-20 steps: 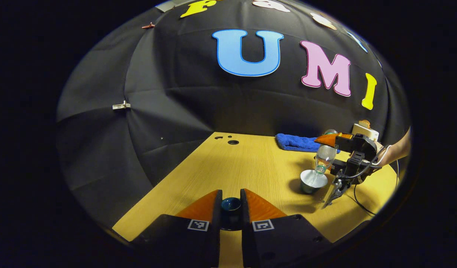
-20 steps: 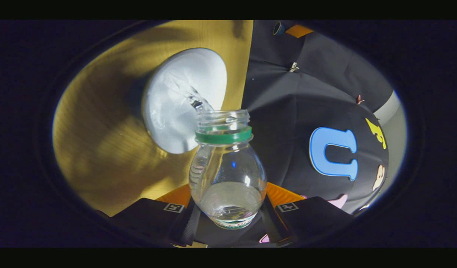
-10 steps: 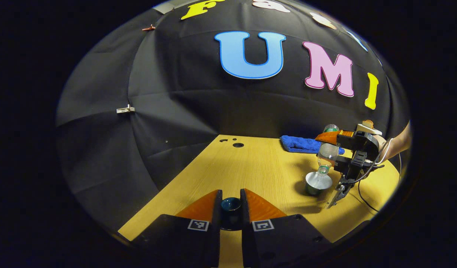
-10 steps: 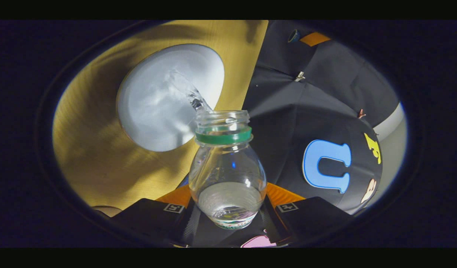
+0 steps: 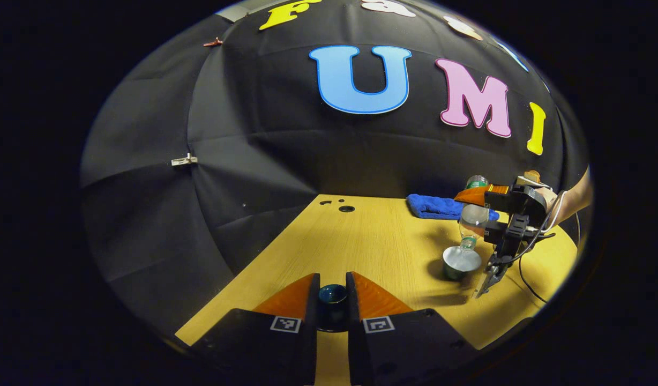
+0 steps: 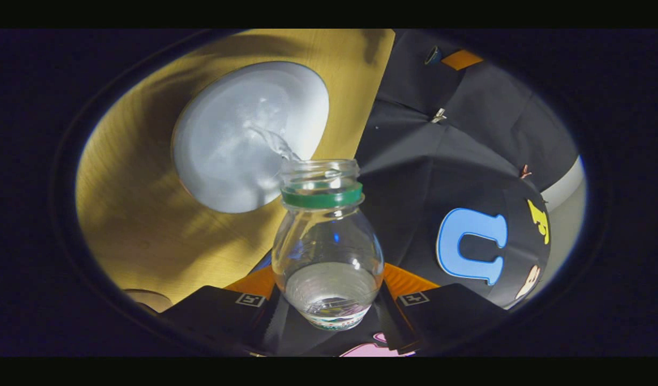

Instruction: Open the teacup lid with one hand, grasp the water bottle and pour water into the teacup with the other hand; after pouring, place the water bottle on the coaster and then close the teacup lid.

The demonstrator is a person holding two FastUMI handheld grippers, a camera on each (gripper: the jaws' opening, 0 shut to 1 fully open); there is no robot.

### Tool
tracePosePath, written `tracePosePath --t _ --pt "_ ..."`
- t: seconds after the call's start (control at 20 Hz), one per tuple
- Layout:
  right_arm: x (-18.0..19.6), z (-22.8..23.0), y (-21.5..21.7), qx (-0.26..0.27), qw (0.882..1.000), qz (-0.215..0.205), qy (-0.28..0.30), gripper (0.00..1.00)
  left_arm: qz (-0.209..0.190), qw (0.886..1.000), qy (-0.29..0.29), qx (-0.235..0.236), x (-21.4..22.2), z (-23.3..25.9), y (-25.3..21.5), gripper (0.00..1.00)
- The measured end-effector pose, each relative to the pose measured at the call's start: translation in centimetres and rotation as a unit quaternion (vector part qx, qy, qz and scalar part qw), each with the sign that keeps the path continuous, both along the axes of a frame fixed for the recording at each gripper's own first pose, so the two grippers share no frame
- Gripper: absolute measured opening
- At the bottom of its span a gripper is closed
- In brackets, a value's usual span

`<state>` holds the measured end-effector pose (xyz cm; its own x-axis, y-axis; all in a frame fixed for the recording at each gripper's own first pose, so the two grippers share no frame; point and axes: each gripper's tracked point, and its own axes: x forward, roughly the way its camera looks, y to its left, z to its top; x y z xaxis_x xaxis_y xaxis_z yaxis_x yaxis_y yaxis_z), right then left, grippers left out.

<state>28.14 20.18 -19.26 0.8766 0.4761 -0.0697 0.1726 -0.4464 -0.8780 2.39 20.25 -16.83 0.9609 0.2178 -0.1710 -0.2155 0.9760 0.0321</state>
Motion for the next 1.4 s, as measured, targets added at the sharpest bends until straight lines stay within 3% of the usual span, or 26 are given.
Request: tracePosePath --t 0.05,0.2,0.35,0.65,0.7,0.75,0.9,0.95,1.0,1.1,1.15,1.2,1.4 --pt "0.2 0.0 0.0 0.001 1.0 -0.001 0.001 0.75 -0.001 1.0 -0.001 0.002 0.1 0.0 -0.1 0.28" --pt "0.3 0.1 0.0 0.0 1.0 -0.001 0.001 0.75 -0.004 1.0 -0.001 0.008 0.0 0.4 -0.2 0.24" --pt "0.2 0.2 -0.2 -0.004 1.0 0.0 0.0 0.75 -0.006 1.0 -0.002 0.011 0.1 0.3 -0.7 0.28" --pt "0.3 0.3 -0.6 -0.005 1.0 -0.005 0.0 0.75 -0.004 1.0 -0.001 0.019 0.2 0.4 -1.0 0.24" --pt "0.2 0.3 -0.6 -0.008 1.0 -0.004 -0.001 0.75 -0.005 1.0 -0.001 0.019 0.2 0.5 -1.1 0.28" --pt "0.0 0.4 -0.4 -0.011 1.0 -0.001 -0.003 0.75 -0.004 1.0 -0.001 0.019 0.1 0.5 -1.1 0.24" --pt "-0.2 0.6 0.0 -0.021 1.0 0.004 -0.006 0.74 -0.004 1.0 -0.003 0.02 -0.1 0.6 -1.3 0.28" --pt "-0.2 0.8 0.1 -0.023 1.0 0.005 -0.008 0.79 -0.004 1.0 -0.003 0.021 -0.1 0.6 -1.4 0.24" --pt "-0.3 1.0 0.2 -0.026 1.0 0.006 -0.009 0.7 -0.005 1.0 -0.004 0.023 -0.1 0.7 -1.5 0.28" --pt "-0.5 1.2 0.5 -0.037 0.999 0.008 -0.013 0.74 -0.006 1.0 -0.006 0.029 -0.2 0.8 -1.6 0.24" --pt "-0.5 1.3 0.5 -0.039 0.999 0.007 -0.012 0.7 -0.008 1.0 -0.008 0.029 -0.2 0.9 -1.8 0.28" --pt "-0.6 1.2 0.5 -0.041 0.999 0.008 -0.01 0.74 -0.008 1.0 -0.009 0.028 -0.3 1.0 -1.9 0.28" --pt "-0.7 1.5 0.2 -0.048 0.999 0.001 -0.007 0.74 -0.012 1.0 -0.009 0.027 -0.6 1.1 -2.3 0.24"
